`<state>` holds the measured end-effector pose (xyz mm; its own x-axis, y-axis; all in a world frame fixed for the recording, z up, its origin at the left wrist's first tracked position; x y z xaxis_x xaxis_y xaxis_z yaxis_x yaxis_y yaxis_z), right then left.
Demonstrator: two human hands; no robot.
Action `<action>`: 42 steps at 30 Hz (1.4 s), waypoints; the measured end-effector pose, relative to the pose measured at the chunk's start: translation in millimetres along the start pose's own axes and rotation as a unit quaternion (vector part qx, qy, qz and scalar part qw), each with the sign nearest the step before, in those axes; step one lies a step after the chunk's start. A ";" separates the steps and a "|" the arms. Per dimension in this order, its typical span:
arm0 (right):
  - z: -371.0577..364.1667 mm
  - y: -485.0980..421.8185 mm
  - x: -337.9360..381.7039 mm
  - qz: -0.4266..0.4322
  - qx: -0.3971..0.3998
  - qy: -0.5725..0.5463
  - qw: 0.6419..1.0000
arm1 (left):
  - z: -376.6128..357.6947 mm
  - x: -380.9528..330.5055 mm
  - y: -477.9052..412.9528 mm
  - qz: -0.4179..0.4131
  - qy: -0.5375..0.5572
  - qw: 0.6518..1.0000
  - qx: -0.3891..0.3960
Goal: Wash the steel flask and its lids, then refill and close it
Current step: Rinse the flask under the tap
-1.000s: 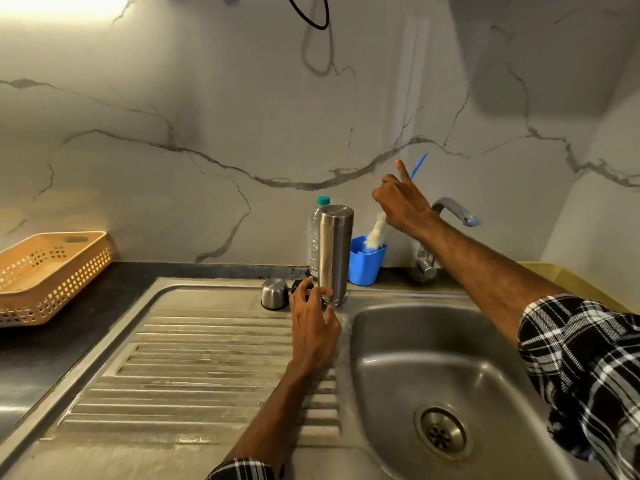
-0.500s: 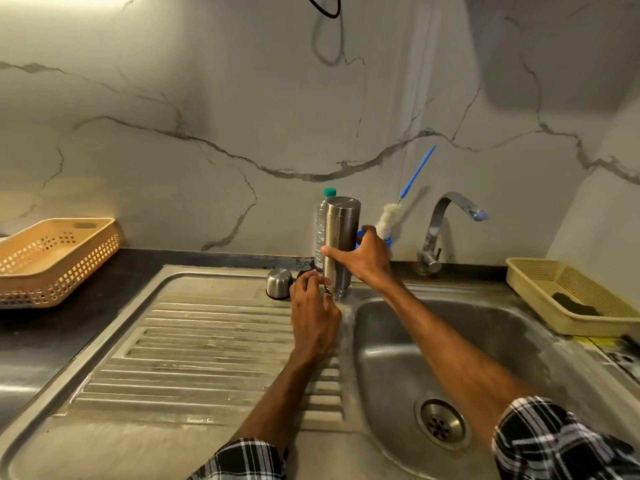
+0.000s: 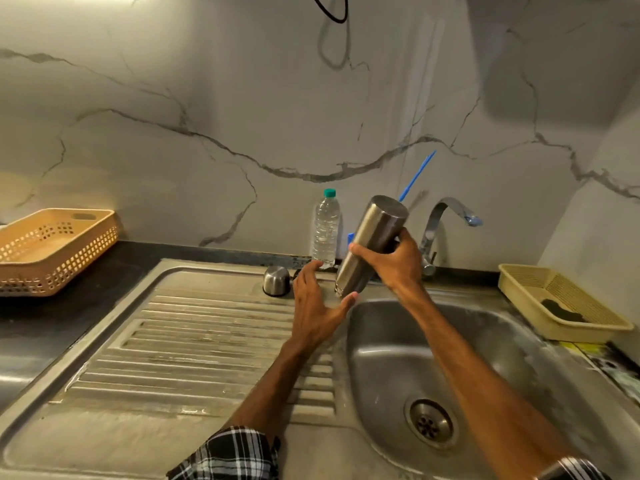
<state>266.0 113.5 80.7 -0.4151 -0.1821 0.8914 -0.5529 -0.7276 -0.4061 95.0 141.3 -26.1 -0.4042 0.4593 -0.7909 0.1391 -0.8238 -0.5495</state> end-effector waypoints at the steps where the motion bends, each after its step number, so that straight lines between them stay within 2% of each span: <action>1: 16.1 4.0 0.7 -0.012 -0.002 -0.032 0.999 | -4.3 -1.4 2.5 0.005 0.017 0.999 0.035; 5: 75.2 24.6 -12.3 -0.082 0.003 -0.178 0.980 | -17.0 -20.7 15.1 0.060 0.165 0.966 0.190; 7: 95.1 33.6 -24.9 -0.126 0.010 -0.242 0.962 | -17.7 -35.2 21.2 0.076 0.225 0.946 0.220; 11: 130.3 50.1 -42.1 -0.225 0.022 -0.354 0.908 | -21.0 -46.7 34.2 0.159 0.347 0.891 0.247; 14: 142.7 66.3 -58.9 -0.259 0.031 -0.334 0.906 | -24.0 -48.1 37.8 0.240 0.455 0.825 0.235; 18: 125.9 89.7 -87.8 -0.271 0.136 -0.199 0.932 | -27.4 -54.8 38.0 0.306 0.521 0.777 0.179; 20: 114.7 93.8 -98.7 -0.252 0.198 -0.078 0.944 | -25.9 -47.4 37.0 0.325 0.491 0.794 0.147; 22: 103.9 89.9 -101.7 -0.207 0.262 0.045 0.941 | -21.0 -40.6 36.8 0.315 0.423 0.839 0.133; 24: 87.9 83.9 -93.8 -0.145 0.314 0.110 0.932 | -21.4 -38.5 38.3 0.284 0.367 0.874 0.144; 26: 68.9 78.4 -79.8 -0.086 0.324 0.130 0.933 | -27.8 -43.1 43.1 0.244 0.327 0.898 0.165; 29: 47.3 69.9 -66.2 -0.020 0.304 0.137 0.943 | -39.2 -47.1 50.0 0.214 0.260 0.927 0.165; 31: 42.7 62.6 -70.0 -0.011 0.292 0.121 0.949 | -40.7 -45.4 49.8 0.210 0.232 0.938 0.152; 33: 47.6 55.7 -79.4 -0.004 0.270 0.110 0.956 | -42.9 -44.4 49.6 0.209 0.212 0.940 0.164; 37: 74.4 40.0 -104.6 -0.022 0.158 0.109 0.981 | -50.8 -43.0 54.9 0.224 0.221 0.929 0.197; 42: 97.7 27.6 -116.2 -0.002 0.102 0.129 0.986 | -54.3 -46.0 55.0 0.165 0.159 0.952 0.203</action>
<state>369.6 49.9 -14.5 -0.5977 -0.0229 0.8014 -0.4095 -0.8506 -0.3298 170.4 92.8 -34.5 -0.0959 0.1775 -0.9794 -0.1758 -0.9715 -0.1588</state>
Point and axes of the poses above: each hand's wrist, its own y-axis away from the middle knuckle, its own z-axis out of the back of the hand, x = y × z, the point moved 7 cm from there along -y, towards the middle knuckle, and after that the axes turned 10 degrees about -x, right-handed, at the moved point
